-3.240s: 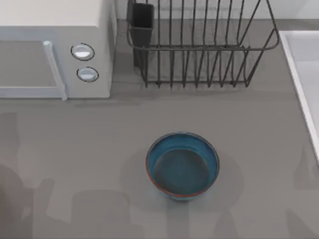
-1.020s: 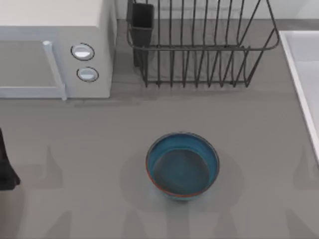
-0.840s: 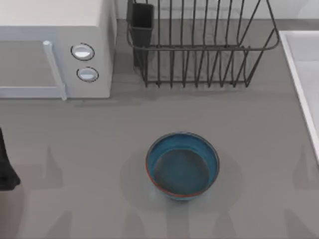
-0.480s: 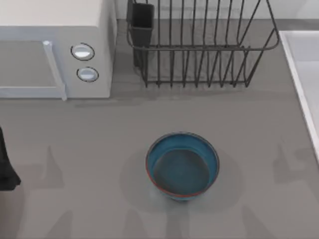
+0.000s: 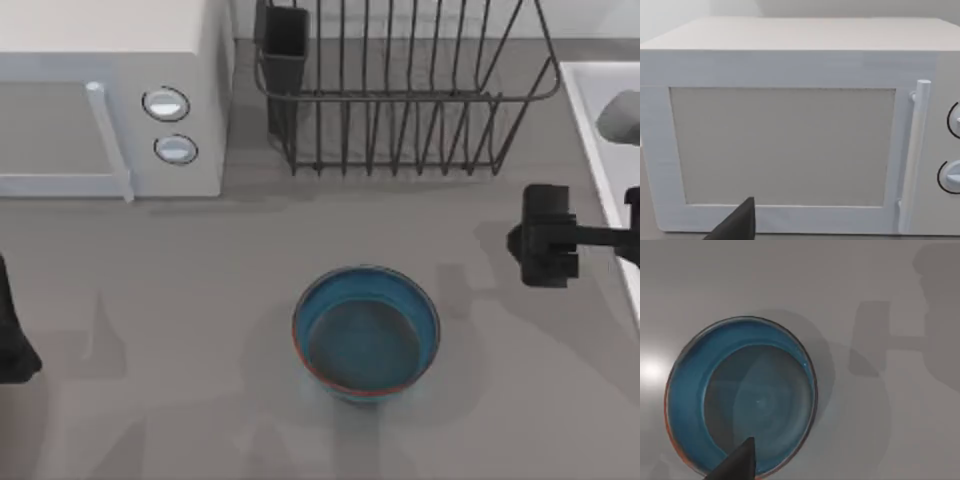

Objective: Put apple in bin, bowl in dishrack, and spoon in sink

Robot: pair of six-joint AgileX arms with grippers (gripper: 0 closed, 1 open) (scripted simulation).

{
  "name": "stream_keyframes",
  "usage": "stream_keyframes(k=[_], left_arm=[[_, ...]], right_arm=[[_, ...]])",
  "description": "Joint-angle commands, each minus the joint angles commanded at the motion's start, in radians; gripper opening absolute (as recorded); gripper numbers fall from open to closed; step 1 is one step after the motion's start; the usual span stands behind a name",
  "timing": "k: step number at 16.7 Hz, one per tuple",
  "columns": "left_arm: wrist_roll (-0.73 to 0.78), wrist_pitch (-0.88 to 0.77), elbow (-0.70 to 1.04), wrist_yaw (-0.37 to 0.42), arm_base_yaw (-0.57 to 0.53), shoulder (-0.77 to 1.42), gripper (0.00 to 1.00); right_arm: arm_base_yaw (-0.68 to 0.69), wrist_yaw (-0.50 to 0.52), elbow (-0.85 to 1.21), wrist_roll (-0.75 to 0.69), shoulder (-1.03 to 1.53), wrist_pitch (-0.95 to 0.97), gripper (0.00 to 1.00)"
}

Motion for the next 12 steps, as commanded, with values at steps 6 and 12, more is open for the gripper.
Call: stream_keyframes(k=[6,12], left_arm=[[0.000,0.000,0.000,0.000,0.000,0.000,1.00],[0.000,0.000,0.000,0.000,0.000,0.000,1.00]], right_arm=[[0.107,-0.008,0.428,0.140,0.529,-0.344,1.00],[0.118,-0.005,0.678,0.185,0.810,-0.529,1.00]])
